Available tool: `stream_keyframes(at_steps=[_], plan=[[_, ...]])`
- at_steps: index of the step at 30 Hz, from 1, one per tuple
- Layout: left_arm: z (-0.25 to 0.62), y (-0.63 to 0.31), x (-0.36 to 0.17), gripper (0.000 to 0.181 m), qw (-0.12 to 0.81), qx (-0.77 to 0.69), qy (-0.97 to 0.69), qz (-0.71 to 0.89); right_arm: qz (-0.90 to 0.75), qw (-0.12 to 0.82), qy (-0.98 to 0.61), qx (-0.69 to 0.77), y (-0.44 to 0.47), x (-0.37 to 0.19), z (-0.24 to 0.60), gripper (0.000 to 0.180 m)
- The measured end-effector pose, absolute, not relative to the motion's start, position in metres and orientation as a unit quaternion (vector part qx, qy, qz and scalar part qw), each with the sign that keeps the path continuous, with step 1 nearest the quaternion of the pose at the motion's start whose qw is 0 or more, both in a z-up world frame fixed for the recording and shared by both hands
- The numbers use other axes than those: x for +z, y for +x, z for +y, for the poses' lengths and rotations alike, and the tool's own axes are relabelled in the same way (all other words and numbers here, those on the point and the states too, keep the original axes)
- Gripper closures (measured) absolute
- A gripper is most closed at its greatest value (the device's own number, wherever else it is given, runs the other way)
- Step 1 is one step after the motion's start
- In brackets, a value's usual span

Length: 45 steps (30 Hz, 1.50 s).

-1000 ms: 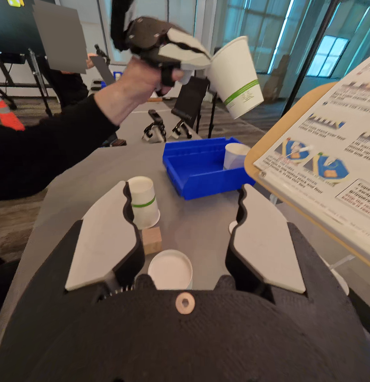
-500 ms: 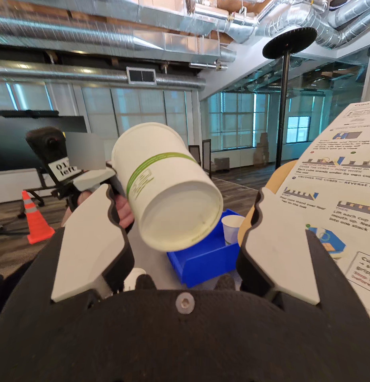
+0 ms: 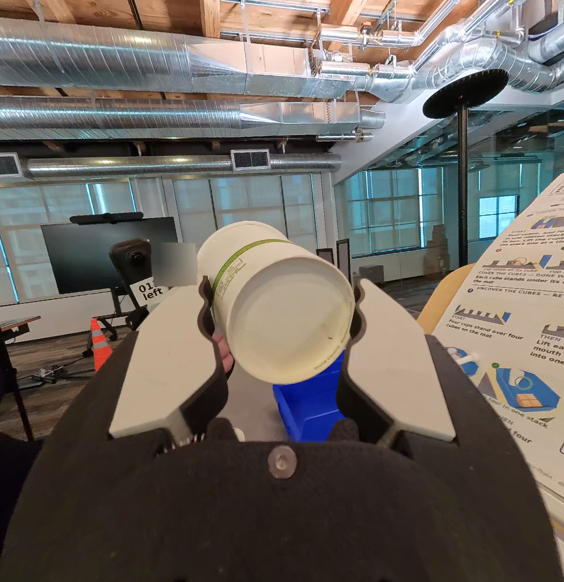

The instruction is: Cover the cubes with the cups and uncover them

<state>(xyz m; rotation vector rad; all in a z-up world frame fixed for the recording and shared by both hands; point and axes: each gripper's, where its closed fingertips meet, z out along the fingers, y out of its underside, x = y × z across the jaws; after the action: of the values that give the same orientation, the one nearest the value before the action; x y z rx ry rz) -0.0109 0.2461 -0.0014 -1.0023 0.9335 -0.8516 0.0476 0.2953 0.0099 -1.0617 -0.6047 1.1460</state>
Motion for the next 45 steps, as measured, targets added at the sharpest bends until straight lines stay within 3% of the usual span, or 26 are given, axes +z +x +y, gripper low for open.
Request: stream_keyframes(at_steps=[11, 19, 23, 45], plan=[[0.248, -0.009, -0.003, 0.178, 0.682, -0.406, -0.445, 0.414, -0.269, 0.668, -0.472, 0.508, 0.05, 0.013, 0.297, 0.096], [0.25, -0.021, 0.006, 0.168, 0.703, -0.381, -0.447, 0.401, -0.26, 0.677, -0.475, 0.498, 0.061, 0.018, 0.3, 0.096], [0.251, -0.036, 0.012, 0.181, 0.717, -0.361, -0.446, 0.394, -0.277, 0.675, -0.487, 0.479, 0.062, 0.017, 0.299, 0.096], [0.245, -0.09, 0.04, 0.181, 0.771, -0.25, -0.456, 0.368, -0.531, 0.547, -0.583, 0.279, -0.014, -0.042, 0.268, 0.096]])
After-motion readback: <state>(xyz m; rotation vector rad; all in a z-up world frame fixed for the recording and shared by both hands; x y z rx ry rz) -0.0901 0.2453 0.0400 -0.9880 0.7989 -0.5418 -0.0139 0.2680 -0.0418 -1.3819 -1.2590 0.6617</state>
